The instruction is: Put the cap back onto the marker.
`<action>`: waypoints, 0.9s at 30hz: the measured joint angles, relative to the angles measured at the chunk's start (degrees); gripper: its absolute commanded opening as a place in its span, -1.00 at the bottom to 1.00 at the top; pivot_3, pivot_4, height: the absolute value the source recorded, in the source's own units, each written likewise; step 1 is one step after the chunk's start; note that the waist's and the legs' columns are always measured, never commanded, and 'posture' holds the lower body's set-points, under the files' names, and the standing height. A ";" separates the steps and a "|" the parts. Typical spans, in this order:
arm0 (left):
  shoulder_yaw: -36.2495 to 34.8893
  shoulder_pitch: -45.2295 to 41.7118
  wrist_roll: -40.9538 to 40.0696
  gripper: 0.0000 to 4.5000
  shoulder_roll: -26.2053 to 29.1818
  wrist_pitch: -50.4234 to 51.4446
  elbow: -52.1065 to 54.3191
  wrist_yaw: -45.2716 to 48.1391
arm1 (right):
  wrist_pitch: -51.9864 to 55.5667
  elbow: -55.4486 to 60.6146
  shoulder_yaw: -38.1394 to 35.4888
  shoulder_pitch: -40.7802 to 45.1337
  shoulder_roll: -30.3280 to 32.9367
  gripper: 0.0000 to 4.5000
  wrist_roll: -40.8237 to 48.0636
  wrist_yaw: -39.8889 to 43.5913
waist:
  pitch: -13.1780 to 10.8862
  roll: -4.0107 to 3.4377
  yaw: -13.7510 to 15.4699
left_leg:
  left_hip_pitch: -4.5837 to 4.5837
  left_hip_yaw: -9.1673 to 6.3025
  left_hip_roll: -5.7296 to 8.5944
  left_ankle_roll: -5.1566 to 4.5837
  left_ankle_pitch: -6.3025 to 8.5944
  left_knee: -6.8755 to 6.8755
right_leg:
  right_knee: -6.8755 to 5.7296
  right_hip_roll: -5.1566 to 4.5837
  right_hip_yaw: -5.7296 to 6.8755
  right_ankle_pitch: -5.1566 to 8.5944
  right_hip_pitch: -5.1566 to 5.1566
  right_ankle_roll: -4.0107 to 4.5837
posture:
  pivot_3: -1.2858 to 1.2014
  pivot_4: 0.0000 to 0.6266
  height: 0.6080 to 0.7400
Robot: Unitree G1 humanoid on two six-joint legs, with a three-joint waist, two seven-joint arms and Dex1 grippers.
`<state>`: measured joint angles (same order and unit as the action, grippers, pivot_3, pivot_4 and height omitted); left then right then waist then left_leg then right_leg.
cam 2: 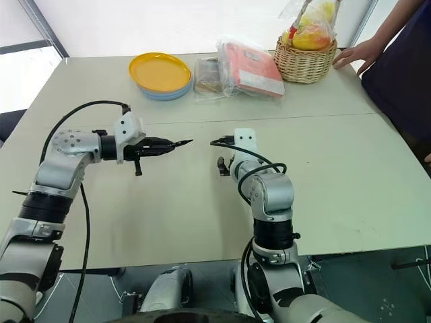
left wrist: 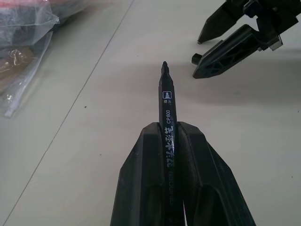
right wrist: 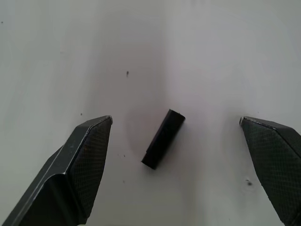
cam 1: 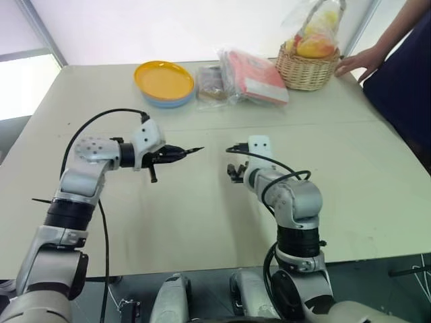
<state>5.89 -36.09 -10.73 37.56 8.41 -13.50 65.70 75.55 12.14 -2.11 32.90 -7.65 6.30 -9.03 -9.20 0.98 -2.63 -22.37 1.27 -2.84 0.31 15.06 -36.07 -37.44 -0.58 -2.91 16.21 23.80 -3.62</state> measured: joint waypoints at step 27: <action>-0.70 2.15 -1.03 -1.00 -0.15 -0.02 0.84 -3.38 | 2.67 3.27 5.62 -2.42 6.43 0.30 1.58 9.12 | 0.06 0.05 0.21 | 0.02 -0.03 0.00 0.00 0.00 -0.02 | 0.04 -0.03 0.01 0.00 -0.07 0.00 | 0.03 -0.52 1.00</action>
<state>5.19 -33.94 -11.76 37.41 8.38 -12.66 62.32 78.22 15.42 3.52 30.48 -1.22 7.88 0.09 -9.14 1.03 -2.43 -22.35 1.24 -2.85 0.31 15.06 -36.10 -37.41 -0.61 -2.89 16.22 23.72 -3.62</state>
